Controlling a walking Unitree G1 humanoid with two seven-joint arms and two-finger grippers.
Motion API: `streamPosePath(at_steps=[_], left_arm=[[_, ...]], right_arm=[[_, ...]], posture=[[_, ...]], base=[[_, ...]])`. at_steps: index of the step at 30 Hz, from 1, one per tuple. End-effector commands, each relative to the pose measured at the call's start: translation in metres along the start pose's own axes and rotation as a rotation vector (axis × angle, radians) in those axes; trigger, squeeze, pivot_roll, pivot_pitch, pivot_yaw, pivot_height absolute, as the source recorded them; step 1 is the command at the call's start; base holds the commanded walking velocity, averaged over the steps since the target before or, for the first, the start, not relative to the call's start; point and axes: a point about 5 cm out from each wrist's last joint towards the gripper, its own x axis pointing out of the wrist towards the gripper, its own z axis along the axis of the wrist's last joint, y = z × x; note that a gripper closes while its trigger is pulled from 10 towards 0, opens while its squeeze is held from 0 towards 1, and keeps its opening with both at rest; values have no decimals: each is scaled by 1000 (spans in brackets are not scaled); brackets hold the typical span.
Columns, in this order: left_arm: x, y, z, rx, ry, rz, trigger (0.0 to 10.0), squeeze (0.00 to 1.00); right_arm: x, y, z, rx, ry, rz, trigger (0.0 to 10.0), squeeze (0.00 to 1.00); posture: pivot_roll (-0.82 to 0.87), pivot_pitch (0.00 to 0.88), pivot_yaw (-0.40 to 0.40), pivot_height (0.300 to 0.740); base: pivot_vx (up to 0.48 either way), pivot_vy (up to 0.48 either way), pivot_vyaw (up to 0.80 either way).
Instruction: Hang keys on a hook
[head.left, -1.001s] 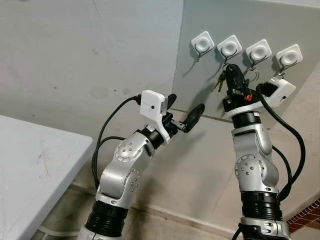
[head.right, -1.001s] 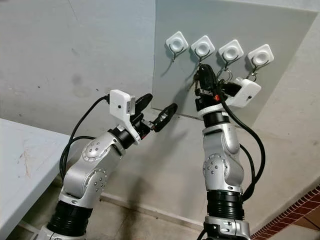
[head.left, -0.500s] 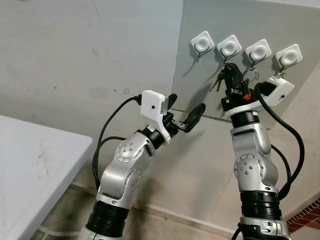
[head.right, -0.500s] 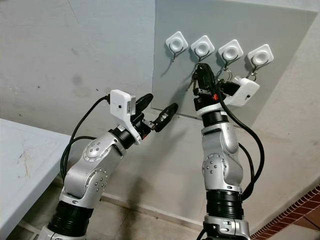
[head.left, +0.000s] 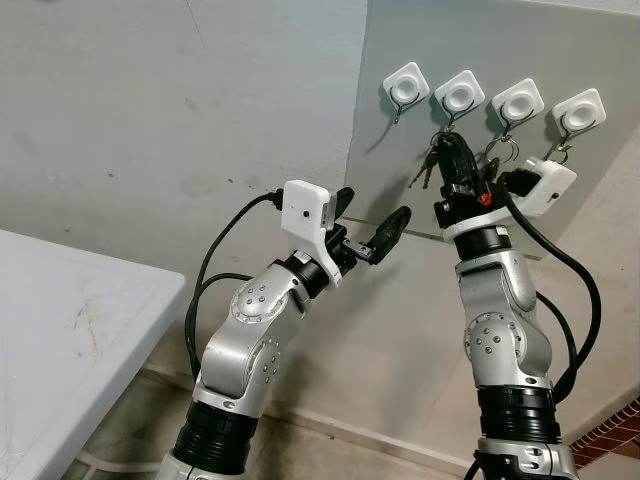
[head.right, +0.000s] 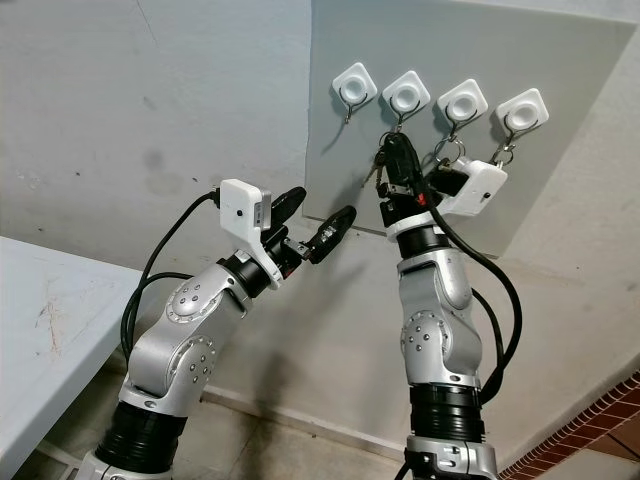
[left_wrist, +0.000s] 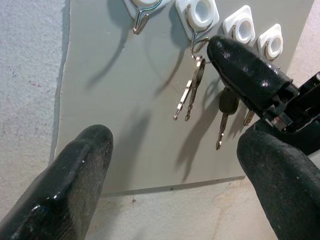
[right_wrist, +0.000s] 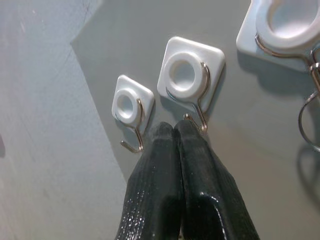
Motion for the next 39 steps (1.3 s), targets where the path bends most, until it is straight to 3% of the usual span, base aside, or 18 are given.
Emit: streamPosePath(at_steps=[1, 16, 24, 37, 38, 39], left_arm=[[0, -1, 3, -5, -13, -1, 10000, 0], [1, -2, 3, -9, -14, -1, 10000, 0], [1, -2, 4, -13, -18, 3, 10000, 0], [0, -1, 5, -23, -19, 10, 10000, 0], [0, -1, 5, -24, -19, 11, 10000, 0], [0, -1, 4, -22, -18, 12, 10000, 0]], right_arm=[[8, 6, 16, 5, -79, 28, 10000, 0], [13, 3, 19, 41, -98, -5, 10000, 0], [5, -15, 7, 97, -52, -126, 10000, 0], [-1, -21, -2, 106, -25, -169, 10000, 0], [-2, -20, -2, 109, -27, -165, 10000, 1000], [-3, -20, -2, 108, -28, -161, 10000, 1000]], posture=[[-2, 21, -27, 740], [-2, 25, -27, 740], [-3, 28, -27, 740], [-2, 32, -25, 740], [0, 32, -26, 740], [0, 32, -26, 740]], base=[[0, 0, 0], [0, 0, 0], [0, 0, 0], [0, 0, 0], [0, 0, 0], [0, 0, 0]])
